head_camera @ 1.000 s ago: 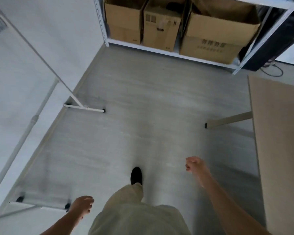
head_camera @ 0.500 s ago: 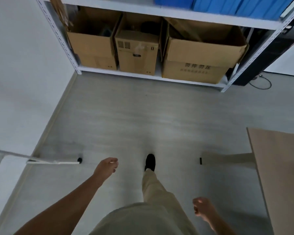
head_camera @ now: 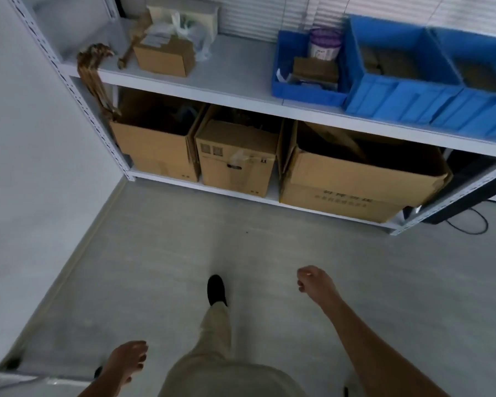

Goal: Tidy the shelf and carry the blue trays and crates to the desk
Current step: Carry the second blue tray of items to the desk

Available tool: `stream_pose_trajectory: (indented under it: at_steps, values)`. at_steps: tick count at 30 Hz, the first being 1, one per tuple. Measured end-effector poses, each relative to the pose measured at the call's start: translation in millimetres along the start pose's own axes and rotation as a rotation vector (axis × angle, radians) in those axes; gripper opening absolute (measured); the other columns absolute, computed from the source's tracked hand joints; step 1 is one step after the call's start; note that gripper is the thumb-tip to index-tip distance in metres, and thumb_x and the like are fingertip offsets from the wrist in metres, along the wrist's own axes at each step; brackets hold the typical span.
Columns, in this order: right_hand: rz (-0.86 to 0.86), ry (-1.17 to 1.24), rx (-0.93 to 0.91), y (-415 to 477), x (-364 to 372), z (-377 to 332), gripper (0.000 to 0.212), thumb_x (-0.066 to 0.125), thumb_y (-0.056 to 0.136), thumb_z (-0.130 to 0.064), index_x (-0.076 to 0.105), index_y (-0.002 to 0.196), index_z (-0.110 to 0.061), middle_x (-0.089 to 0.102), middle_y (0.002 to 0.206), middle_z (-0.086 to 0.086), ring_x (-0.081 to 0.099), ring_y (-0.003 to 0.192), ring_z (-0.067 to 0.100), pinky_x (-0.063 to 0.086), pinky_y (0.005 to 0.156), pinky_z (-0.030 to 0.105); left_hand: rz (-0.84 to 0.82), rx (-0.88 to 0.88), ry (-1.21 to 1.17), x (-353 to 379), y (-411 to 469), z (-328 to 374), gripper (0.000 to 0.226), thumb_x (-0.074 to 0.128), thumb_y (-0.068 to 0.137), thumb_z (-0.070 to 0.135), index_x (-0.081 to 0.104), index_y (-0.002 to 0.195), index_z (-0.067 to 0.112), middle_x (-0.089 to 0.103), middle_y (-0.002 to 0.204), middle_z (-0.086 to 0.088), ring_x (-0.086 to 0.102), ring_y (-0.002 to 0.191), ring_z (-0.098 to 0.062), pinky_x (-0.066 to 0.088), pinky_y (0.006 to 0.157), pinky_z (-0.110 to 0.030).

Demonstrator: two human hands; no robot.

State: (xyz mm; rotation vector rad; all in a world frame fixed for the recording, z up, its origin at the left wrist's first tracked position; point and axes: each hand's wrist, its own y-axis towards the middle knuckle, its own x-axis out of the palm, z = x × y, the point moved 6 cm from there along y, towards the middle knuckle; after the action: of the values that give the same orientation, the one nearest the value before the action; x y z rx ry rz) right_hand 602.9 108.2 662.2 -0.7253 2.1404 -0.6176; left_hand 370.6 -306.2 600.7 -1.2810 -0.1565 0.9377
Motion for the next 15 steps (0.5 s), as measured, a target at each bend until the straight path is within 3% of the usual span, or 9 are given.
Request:
stream_pose_trajectory:
  at_steps: [3,5,9,11,13,15]
  values:
    - [0.03,0.015,-0.064,62,-12,-65,0.01,0.06,0.089,-0.02,0.067,0.087,-0.027,0.072,0.078,0.0,0.073,0.073,0.021,0.052,0.069,0.03,-0.033,0.035,0.039,9,39,77,0.025,0.052,0.098,0.01,0.062,0.119,0.001,0.061,0.101,-0.017,0.055,0.074,-0.022,0.036,0.066,-0.026]
    - [0.037,0.023,-0.045,99,-18,-90,0.012,0.06,0.089,-0.018,0.066,0.086,-0.028,0.072,0.077,0.0,0.072,0.07,0.02,0.053,0.071,0.031,-0.043,0.054,0.081,17,62,140,0.024,0.054,0.097,0.011,0.063,0.117,0.004,0.063,0.099,-0.016,0.056,0.078,-0.023,0.037,0.067,-0.026]
    - [0.044,-0.002,0.084,150,-27,-96,0.015,0.062,0.088,-0.016,0.067,0.082,-0.029,0.073,0.075,0.004,0.071,0.067,0.02,0.058,0.073,0.039,-0.095,0.155,0.173,44,68,293,0.01,0.058,0.094,0.006,0.065,0.086,0.004,0.058,0.075,-0.013,0.051,0.063,-0.022,0.038,0.044,-0.021]
    - [0.023,-0.05,0.165,174,-31,-81,0.017,0.062,0.088,-0.02,0.064,0.076,-0.032,0.073,0.083,0.0,0.072,0.073,0.02,0.058,0.078,0.039,-0.124,0.249,0.25,65,73,373,0.016,0.057,0.094,0.006,0.06,0.078,0.007,0.058,0.077,-0.012,0.051,0.064,-0.022,0.038,0.049,-0.024]
    - [-0.008,-0.033,0.276,212,-29,-39,0.009,0.065,0.081,-0.029,0.065,0.072,-0.029,0.071,0.089,0.001,0.071,0.085,0.026,0.057,0.081,0.038,-0.161,0.358,0.331,92,76,454,0.008,0.059,0.092,0.014,0.064,0.089,0.009,0.065,0.085,-0.013,0.059,0.072,-0.024,0.038,0.06,-0.026]
    - [0.03,-0.006,0.366,232,-38,-28,0.017,0.068,0.063,-0.043,0.07,0.072,-0.028,0.072,0.092,0.007,0.069,0.085,0.029,0.056,0.079,0.037,-0.173,0.474,0.356,123,84,539,0.019,0.062,0.089,0.02,0.07,0.105,0.014,0.071,0.095,-0.011,0.066,0.082,-0.026,0.047,0.069,-0.03]
